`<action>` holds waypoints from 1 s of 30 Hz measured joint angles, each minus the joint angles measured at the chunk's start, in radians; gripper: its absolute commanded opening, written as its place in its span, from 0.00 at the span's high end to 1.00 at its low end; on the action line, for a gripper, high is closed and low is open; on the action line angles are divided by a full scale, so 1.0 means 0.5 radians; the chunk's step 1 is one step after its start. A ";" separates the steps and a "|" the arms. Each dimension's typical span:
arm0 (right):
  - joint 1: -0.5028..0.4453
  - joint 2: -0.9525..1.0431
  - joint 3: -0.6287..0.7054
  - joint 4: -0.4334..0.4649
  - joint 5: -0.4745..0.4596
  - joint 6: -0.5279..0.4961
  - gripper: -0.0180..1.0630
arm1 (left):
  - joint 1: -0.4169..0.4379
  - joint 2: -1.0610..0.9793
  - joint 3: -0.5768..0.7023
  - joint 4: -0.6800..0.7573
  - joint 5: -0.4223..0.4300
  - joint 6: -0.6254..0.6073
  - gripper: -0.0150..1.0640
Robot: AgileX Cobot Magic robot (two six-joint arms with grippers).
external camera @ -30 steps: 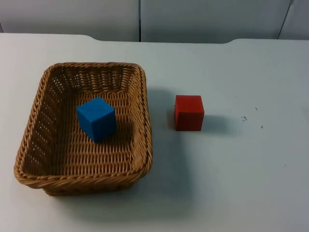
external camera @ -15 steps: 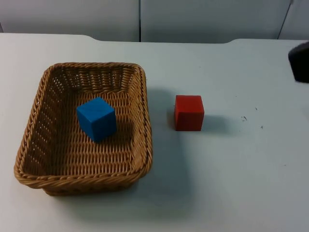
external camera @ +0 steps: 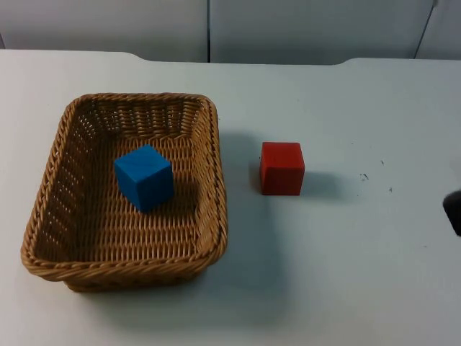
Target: Pick up the basket with the left hand and place the blue cube into the basket with the right hand.
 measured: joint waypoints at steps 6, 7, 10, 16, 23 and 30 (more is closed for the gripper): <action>0.000 -0.403 0.146 0.092 0.135 0.004 0.25 | -0.147 0.000 0.000 0.207 0.071 -0.049 0.30; 0.000 -0.490 0.146 0.092 0.199 0.004 0.25 | -0.147 0.000 0.000 0.220 0.075 -0.058 0.30; 0.000 -0.643 0.146 0.092 0.319 0.024 0.25 | -0.147 0.000 0.000 0.243 0.075 -0.082 0.30; 0.000 -1.011 0.146 0.092 0.628 0.096 0.25 | -0.151 0.000 0.000 0.260 0.083 -0.102 0.30; 0.000 -1.337 0.146 0.094 0.762 0.108 0.25 | -0.151 -0.003 0.033 0.263 0.083 -0.133 0.30; 0.000 -1.557 0.146 0.094 1.026 0.108 0.25 | -0.151 -0.003 0.037 0.263 0.071 -0.146 0.30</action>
